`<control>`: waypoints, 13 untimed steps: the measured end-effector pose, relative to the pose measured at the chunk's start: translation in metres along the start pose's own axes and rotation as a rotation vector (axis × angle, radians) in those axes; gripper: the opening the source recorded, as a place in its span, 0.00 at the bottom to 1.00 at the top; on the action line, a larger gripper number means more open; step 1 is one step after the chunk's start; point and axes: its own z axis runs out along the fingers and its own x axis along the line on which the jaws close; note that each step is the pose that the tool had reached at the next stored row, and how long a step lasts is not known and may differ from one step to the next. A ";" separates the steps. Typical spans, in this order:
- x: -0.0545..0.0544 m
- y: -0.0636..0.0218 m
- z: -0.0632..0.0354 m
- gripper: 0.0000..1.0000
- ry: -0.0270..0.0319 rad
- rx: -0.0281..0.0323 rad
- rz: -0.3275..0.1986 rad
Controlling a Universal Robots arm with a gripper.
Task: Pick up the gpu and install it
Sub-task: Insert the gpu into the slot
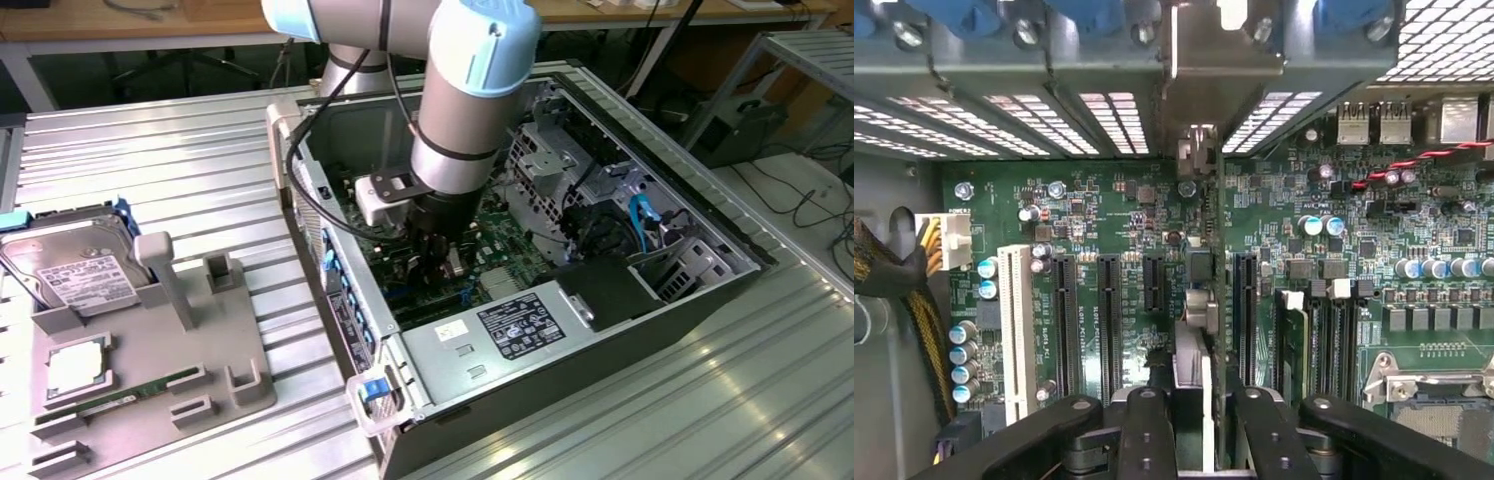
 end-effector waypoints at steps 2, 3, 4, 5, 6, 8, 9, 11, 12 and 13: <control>0.000 -0.0003 0.0019 0.28 -0.0030 -0.0005 0.000; 0.000 -0.0003 0.0020 0.28 -0.0032 -0.0005 0.000; 0.000 -0.0003 0.0021 0.28 -0.0035 -0.0003 0.000; 0.000 -0.0003 0.0024 0.28 -0.0040 0.0000 0.000; 0.000 -0.0003 0.0025 0.28 -0.0043 0.0001 0.000; 0.000 -0.0004 0.0039 0.29 -0.0088 0.0018 0.000; 0.000 -0.0003 0.0035 0.29 -0.0063 0.0009 0.000; 0.000 -0.0003 0.0018 0.35 -0.0034 -0.0004 0.000; 0.000 -0.0003 0.0015 0.35 -0.0051 0.0006 0.000; 0.000 -0.0002 -0.0017 0.35 -0.0040 0.0005 0.000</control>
